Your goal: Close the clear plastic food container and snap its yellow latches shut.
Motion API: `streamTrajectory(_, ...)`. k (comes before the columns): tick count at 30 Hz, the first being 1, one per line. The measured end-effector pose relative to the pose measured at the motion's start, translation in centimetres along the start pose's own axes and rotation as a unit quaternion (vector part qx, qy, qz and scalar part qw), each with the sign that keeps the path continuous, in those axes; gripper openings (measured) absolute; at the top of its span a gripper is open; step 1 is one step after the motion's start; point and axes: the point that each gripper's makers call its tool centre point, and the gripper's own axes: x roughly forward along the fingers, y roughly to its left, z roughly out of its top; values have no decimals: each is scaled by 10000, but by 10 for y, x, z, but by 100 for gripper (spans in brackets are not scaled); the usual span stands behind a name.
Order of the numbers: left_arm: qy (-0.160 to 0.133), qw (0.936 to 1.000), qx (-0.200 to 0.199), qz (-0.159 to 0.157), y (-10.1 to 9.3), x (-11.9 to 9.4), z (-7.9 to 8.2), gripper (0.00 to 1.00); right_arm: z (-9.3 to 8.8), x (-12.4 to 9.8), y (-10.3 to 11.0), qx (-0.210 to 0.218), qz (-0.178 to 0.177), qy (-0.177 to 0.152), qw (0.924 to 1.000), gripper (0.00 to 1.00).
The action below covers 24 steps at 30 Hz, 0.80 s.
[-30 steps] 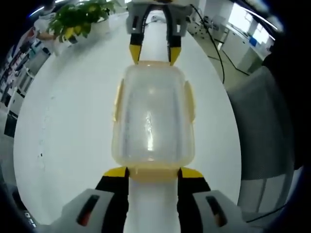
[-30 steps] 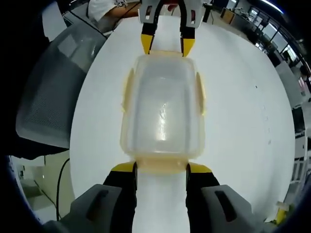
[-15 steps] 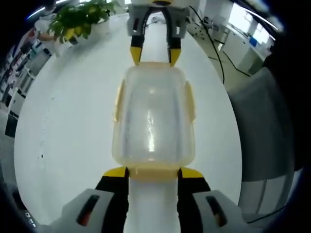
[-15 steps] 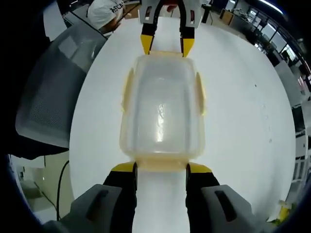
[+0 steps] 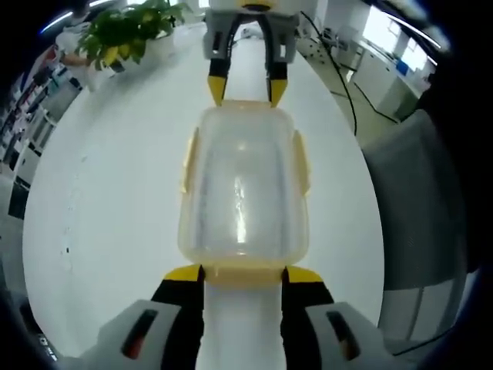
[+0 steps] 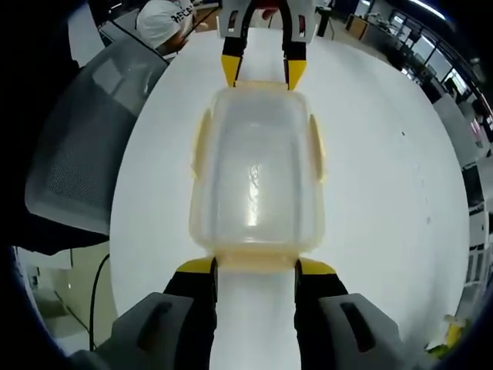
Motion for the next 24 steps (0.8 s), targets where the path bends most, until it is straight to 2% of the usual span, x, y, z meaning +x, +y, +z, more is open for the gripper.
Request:
streamTrajectory(9, -16, 10000, -92, -34, 0, 2, -1, 33, 0, 4, 0, 102, 68, -172, 9998, 36)
streamTrajectory(14, 131, 9999, 29, -16, -1, 3, -1, 33, 2, 6, 1, -5, 67, 13, 10000, 36)
streamTrajectory(21, 82, 9999, 52, -34, -1, 2, -2, 34, 0, 5, 1, -7, 42, -20, 10000, 37)
streamTrajectory(24, 74, 9999, 88, -38, -1, 1, -2, 34, -5, 4, 0, -362, -102, 131, 9992, 35)
